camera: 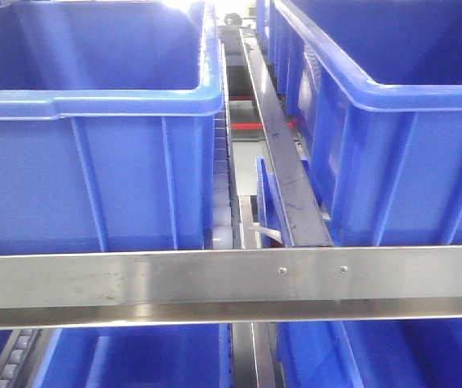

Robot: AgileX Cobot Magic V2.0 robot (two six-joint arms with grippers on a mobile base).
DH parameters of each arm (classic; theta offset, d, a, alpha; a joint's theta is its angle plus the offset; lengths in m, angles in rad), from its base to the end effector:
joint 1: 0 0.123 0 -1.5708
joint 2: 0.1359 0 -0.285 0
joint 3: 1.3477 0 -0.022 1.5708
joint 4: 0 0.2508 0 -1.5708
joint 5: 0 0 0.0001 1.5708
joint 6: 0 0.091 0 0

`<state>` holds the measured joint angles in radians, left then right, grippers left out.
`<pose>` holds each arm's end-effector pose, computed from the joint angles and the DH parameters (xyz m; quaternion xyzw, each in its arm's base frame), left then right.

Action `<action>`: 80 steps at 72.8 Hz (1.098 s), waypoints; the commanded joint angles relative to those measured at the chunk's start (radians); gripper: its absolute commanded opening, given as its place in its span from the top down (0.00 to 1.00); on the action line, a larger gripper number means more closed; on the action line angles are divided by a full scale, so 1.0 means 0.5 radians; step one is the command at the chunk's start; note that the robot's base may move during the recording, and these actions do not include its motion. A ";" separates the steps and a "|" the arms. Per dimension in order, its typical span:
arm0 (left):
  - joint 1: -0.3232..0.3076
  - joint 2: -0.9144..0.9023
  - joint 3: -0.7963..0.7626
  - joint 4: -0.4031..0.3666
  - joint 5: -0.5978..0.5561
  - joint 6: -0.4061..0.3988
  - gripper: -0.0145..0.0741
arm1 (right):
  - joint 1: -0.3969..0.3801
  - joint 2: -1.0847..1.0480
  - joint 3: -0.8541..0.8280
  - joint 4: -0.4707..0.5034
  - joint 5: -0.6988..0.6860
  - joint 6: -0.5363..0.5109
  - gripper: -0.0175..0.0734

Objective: Pick and sort blue part to right shelf
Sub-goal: 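Lower the right gripper's bottle into a blue bin and open it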

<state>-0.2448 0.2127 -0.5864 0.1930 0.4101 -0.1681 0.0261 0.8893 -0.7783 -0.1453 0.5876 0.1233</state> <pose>0.0381 -0.0023 0.3567 0.0593 0.6839 -0.0593 0.7247 0.1780 -0.0027 0.3309 0.0080 0.8855 -0.0291 0.4638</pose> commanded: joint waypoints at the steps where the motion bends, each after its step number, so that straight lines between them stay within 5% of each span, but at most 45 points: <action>1: 0.002 0.022 -0.048 0.011 -0.167 -0.008 0.69 | -0.016 -0.295 0.105 -0.015 -0.213 0.003 0.77; 38: 0.002 0.022 -0.048 0.011 -0.167 -0.008 0.69 | -0.016 -1.573 0.580 -0.009 -0.414 0.003 0.77; 80: 0.002 0.022 -0.048 0.011 -0.167 -0.008 0.69 | -0.016 -1.651 0.594 -0.004 -0.400 0.003 0.77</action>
<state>-0.2448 0.2127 -0.5864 0.1930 0.4101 -0.1681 0.0218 0.0494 -0.4563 -0.1453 0.4779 0.1233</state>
